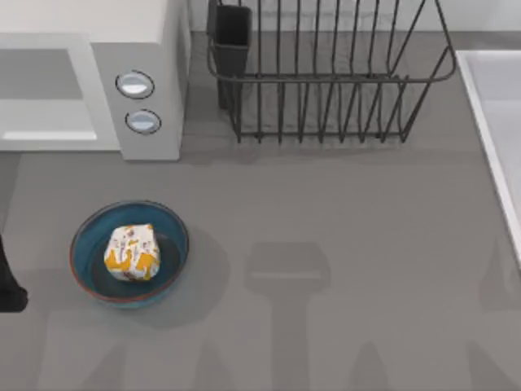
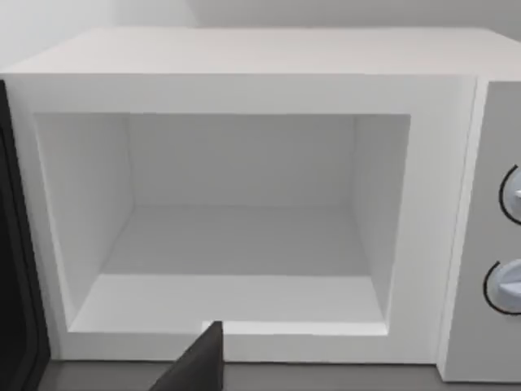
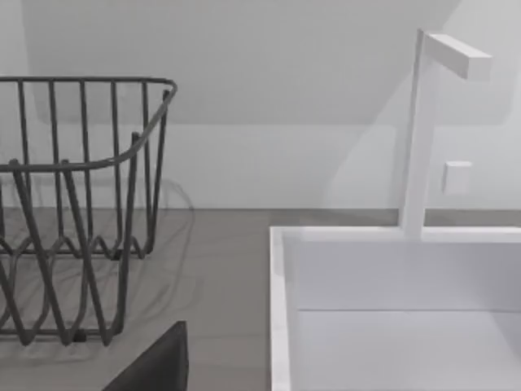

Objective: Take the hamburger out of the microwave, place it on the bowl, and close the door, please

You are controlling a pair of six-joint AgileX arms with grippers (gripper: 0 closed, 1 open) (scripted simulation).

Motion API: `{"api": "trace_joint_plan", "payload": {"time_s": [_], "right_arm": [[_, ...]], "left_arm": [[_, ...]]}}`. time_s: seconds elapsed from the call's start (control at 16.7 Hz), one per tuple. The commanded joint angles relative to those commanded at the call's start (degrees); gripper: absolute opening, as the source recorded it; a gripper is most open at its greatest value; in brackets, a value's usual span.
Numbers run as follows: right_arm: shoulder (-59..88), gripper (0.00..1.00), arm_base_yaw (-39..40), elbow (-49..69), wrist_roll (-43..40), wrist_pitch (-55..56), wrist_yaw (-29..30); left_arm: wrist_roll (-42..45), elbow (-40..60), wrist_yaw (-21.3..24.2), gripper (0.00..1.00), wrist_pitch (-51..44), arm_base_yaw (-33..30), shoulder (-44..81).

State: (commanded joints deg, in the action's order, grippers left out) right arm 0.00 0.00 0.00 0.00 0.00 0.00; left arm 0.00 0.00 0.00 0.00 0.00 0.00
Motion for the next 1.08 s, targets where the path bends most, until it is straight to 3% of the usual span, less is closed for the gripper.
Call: {"api": "trace_joint_plan", "payload": {"time_s": [0.54, 1.08], "right_arm": [[0.0, 1.0, 0.0, 0.0, 0.0, 0.0, 0.0], [0.0, 1.0, 0.0, 0.0, 0.0, 0.0, 0.0]], "left_arm": [[0.0, 0.0, 0.0, 0.02, 0.0, 0.0, 0.0], [0.0, 0.0, 0.0, 0.0, 0.0, 0.0, 0.0]]}}
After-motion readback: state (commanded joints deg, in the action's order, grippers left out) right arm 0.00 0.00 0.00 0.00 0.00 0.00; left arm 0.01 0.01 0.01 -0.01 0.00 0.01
